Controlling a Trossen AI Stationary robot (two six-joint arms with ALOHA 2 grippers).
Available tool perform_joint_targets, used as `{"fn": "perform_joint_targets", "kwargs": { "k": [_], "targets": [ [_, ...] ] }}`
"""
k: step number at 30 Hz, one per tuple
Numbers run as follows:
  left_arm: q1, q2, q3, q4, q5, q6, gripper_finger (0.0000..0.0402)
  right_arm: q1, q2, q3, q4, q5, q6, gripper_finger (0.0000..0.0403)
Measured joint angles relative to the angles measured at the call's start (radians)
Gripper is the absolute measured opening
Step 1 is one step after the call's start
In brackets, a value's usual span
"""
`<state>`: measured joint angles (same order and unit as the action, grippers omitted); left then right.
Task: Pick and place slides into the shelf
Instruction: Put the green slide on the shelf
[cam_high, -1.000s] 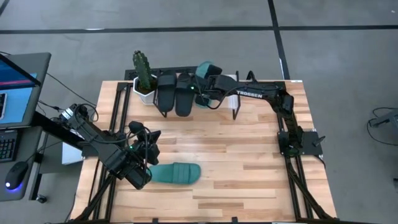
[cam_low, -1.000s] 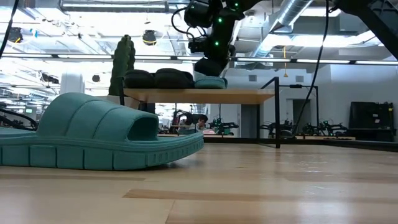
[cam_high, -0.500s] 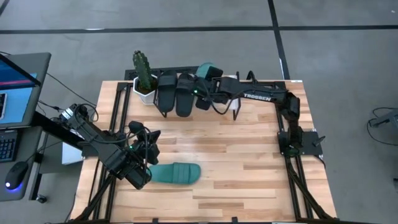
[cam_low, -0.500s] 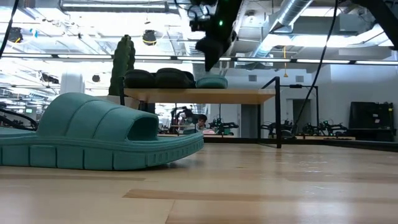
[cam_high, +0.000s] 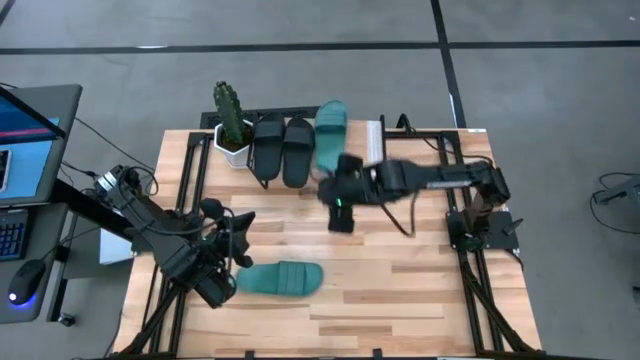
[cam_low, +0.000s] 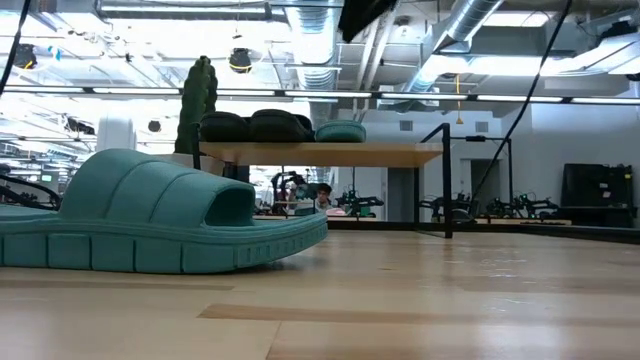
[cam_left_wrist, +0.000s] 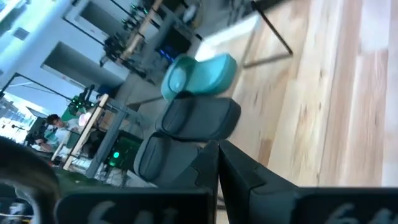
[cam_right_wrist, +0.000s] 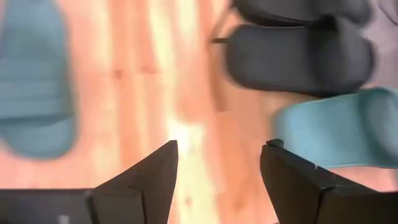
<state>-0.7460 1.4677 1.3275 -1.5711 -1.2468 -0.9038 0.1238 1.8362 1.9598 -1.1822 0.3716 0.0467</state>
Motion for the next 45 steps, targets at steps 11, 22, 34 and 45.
{"fn": "perform_joint_targets", "kwargs": {
  "k": [11, 22, 34, 45],
  "targets": [
    [-0.132, -0.077, -0.224, 0.03, -0.108, -0.171, 0.0002, 0.376, 0.034, -0.001, -0.035, 0.148, 0.142, 0.0174],
    [-0.16, -0.077, -0.289, 0.563, 0.361, 0.582, 0.0002, 0.548, 0.062, -0.004, -0.125, 0.457, 0.38, 0.0156],
    [-0.075, -0.076, -0.326, 0.778, 0.509, 1.156, 0.0002, 0.651, 0.065, -0.014, -0.382, 0.655, 0.869, 0.0153],
    [0.018, -0.075, -0.429, 0.919, 0.529, 1.496, 0.0002, 0.756, 0.067, -0.154, -0.389, 0.705, 1.13, 0.0148]
  ]
}}
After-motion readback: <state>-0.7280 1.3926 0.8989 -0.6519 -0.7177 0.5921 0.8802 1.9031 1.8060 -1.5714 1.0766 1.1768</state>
